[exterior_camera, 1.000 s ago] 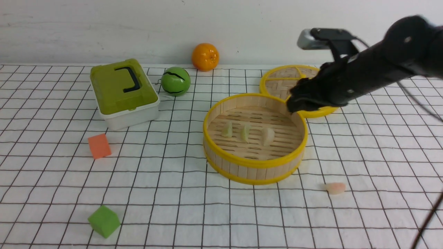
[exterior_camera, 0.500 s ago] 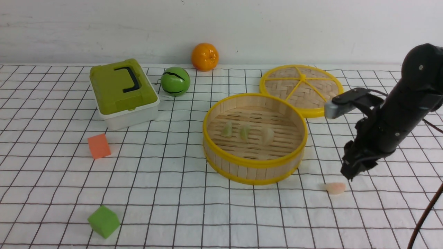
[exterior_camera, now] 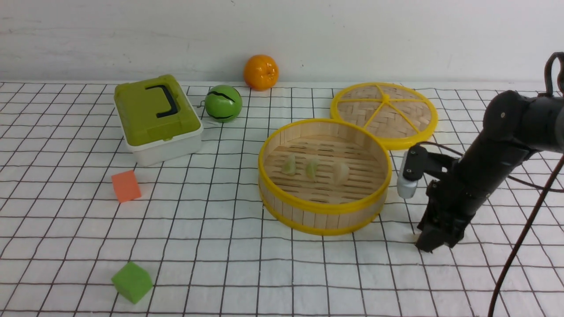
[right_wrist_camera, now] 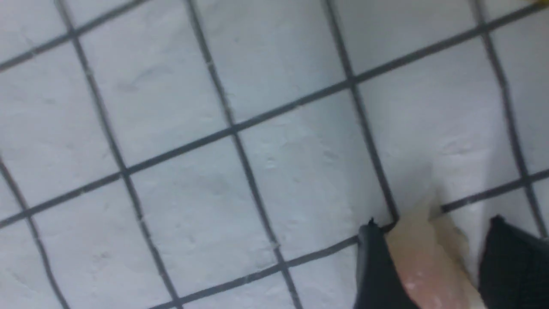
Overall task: Put the dumplings into the steamer on the table with the white tablecloth.
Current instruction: 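Reach for and grasp a dumpling lying on the table beside the steamer, then place the dumpling in the bamboo steamer basket with the right gripper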
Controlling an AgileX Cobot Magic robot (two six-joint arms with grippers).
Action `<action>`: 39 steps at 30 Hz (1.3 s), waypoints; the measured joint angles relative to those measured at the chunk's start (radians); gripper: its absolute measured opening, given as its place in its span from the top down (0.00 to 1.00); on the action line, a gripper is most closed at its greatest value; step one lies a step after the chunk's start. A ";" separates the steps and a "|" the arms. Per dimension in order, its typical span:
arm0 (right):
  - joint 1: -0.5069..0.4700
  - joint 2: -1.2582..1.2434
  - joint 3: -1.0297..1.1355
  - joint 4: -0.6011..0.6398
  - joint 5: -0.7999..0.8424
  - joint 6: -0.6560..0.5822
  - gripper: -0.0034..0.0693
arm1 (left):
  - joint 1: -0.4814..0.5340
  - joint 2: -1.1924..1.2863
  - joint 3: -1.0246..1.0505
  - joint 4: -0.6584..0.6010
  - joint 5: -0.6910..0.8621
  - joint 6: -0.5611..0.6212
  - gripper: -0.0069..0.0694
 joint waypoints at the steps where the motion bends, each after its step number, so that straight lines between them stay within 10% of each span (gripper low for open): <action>1: 0.000 0.001 0.000 -0.001 -0.004 0.000 0.57 | 0.000 0.000 0.000 0.000 0.000 0.000 0.90; 3: 0.000 -0.006 -0.001 0.003 -0.007 0.007 0.70 | 0.000 0.000 0.000 0.000 0.001 0.000 0.90; 12: 0.000 -0.108 -0.110 -0.021 0.063 0.274 0.71 | 0.000 0.000 0.000 0.000 0.001 0.000 0.89; 19: 0.001 -0.124 -0.247 0.395 -0.003 0.610 0.71 | 0.000 0.000 0.000 0.000 -0.004 0.000 0.88; 39: 0.019 0.108 -0.249 0.557 -0.149 0.662 0.68 | 0.000 0.000 0.000 0.000 -0.004 0.000 0.87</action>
